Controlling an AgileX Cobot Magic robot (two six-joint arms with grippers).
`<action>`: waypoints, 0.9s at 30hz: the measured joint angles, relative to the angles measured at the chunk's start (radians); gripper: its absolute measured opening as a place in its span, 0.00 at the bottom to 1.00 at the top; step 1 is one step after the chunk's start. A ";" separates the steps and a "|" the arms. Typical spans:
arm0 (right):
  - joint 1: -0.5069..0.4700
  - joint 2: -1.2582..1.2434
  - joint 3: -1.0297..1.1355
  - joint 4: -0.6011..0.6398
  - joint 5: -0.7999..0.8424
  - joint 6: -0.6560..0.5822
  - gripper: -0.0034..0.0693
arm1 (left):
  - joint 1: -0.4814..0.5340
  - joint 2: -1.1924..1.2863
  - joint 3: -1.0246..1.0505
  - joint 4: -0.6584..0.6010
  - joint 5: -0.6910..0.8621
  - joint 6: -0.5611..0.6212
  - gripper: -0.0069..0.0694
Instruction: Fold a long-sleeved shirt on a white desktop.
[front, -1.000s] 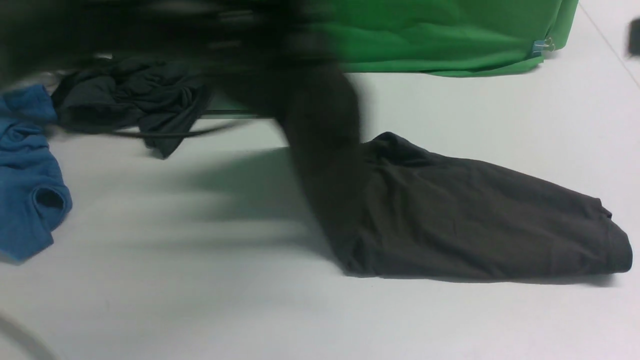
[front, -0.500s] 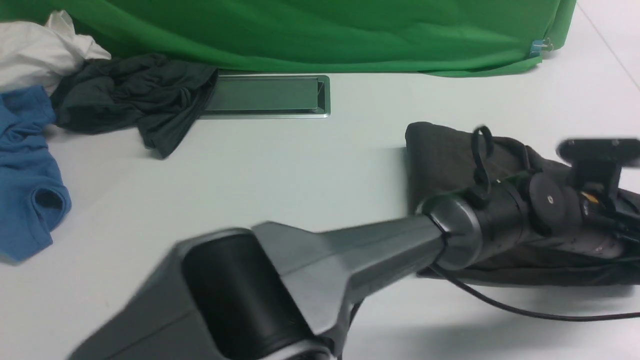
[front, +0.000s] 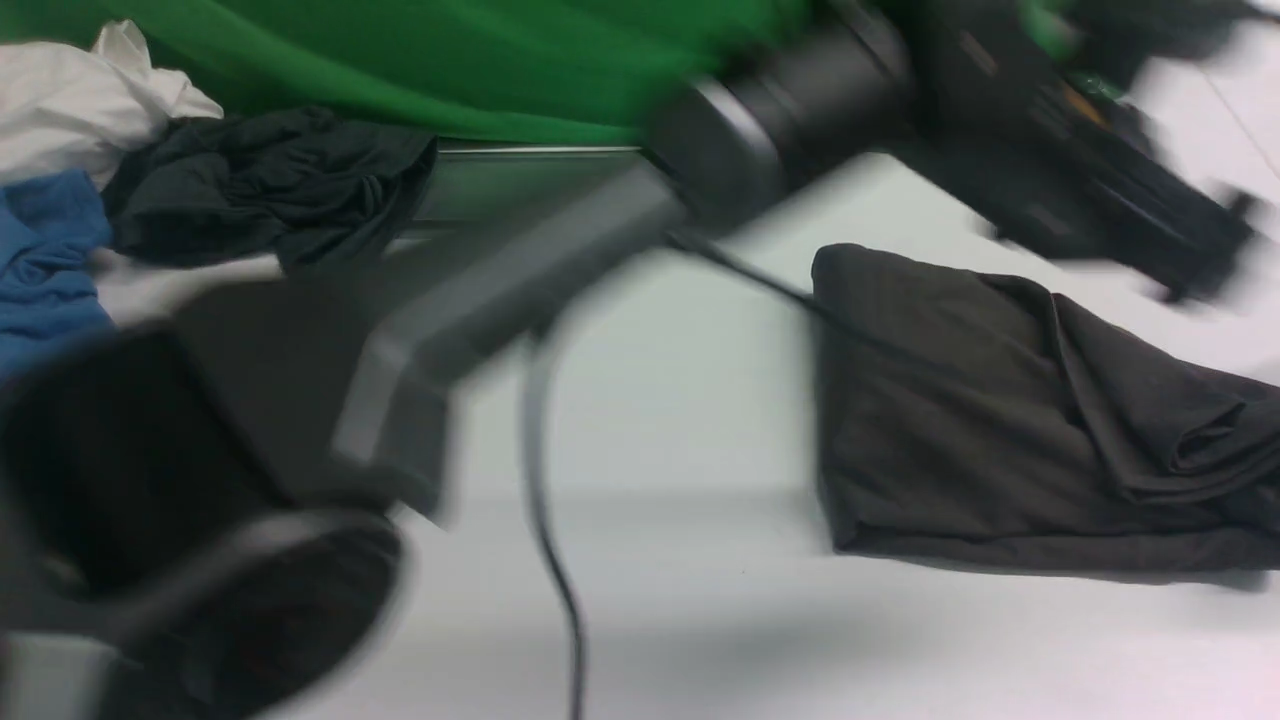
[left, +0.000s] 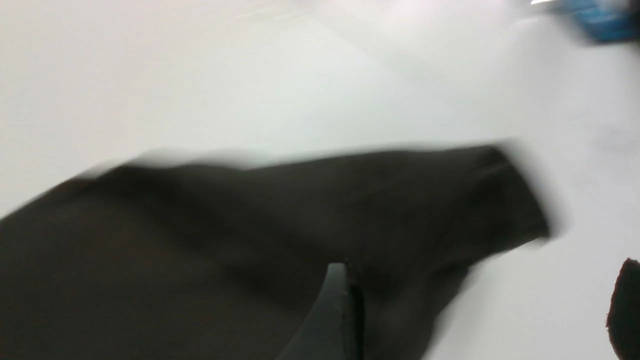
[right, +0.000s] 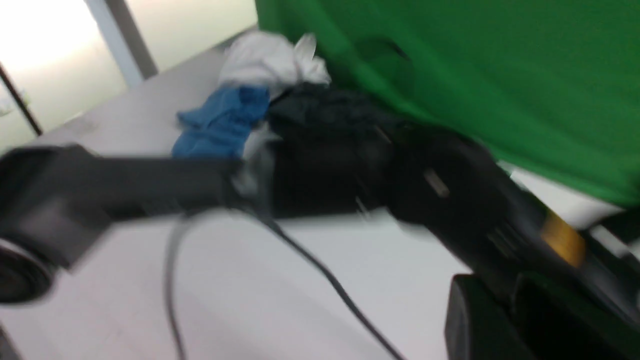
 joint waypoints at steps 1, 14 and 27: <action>0.000 0.000 0.001 -0.041 -0.001 0.013 0.26 | 0.045 -0.015 0.000 0.054 0.072 -0.063 1.00; 0.001 0.096 0.159 -0.217 0.002 0.182 0.59 | 0.226 0.102 0.197 -0.071 0.245 -0.203 1.00; 0.001 0.122 0.219 -0.227 -0.082 0.155 0.57 | 0.231 0.219 0.206 -0.366 0.153 0.004 0.69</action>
